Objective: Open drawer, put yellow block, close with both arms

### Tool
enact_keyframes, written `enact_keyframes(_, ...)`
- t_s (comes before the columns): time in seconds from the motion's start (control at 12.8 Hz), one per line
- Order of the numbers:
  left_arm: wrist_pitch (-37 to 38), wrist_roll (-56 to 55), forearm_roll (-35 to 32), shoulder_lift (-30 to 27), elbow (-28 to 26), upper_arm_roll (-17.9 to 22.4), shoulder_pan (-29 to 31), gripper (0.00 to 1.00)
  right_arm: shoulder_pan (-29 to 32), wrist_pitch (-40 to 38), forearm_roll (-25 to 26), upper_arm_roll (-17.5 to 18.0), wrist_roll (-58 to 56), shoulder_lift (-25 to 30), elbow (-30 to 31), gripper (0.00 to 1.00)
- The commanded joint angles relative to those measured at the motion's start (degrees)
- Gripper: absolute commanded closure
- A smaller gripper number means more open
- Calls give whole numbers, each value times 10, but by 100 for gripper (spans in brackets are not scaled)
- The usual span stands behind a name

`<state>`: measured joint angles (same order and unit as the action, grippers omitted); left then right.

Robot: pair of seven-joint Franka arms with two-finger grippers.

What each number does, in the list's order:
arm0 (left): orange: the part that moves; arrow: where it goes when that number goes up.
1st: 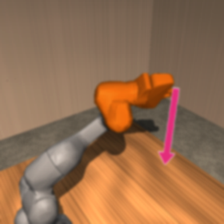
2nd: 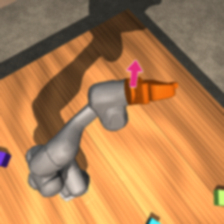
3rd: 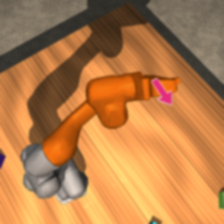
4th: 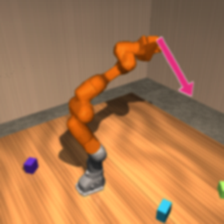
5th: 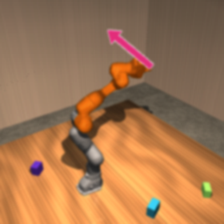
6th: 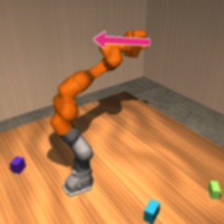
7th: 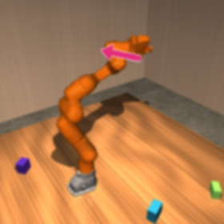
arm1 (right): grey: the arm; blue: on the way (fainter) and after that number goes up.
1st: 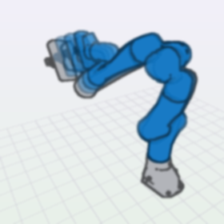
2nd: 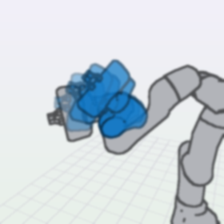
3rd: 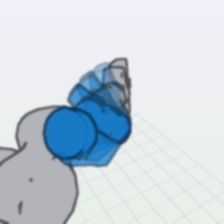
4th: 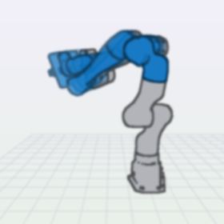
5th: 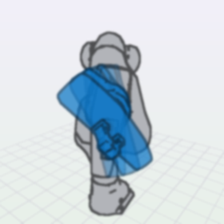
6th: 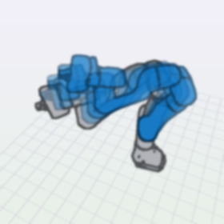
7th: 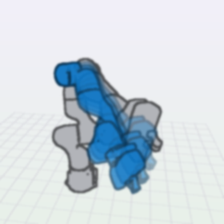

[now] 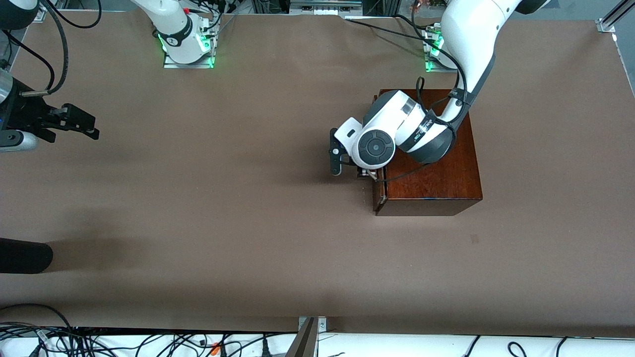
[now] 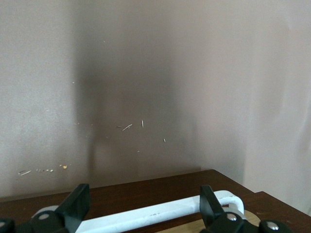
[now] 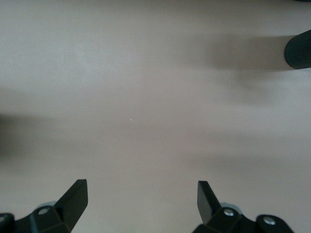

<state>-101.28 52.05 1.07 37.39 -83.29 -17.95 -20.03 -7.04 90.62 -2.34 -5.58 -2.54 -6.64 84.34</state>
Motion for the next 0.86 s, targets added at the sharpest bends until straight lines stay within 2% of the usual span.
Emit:
enact_keyframes(0.0,20,-22,-12,-10,27,0,4,0,4,6,1,2,1,4,6,0)
enact_keyframes(0.16,32,-52,2,-10,54,-6,2,0,4,6,1,2,1,4,6,0)
enact_keyframes(0.39,49,-134,65,-31,88,-5,1,0,4,7,1,2,1,4,6,0)
enact_keyframes(0.63,121,-278,55,-94,87,4,8,0,4,7,1,2,1,4,6,0)
enact_keyframes(0.78,167,-358,33,-136,88,27,23,0,4,7,1,2,1,4,6,0)
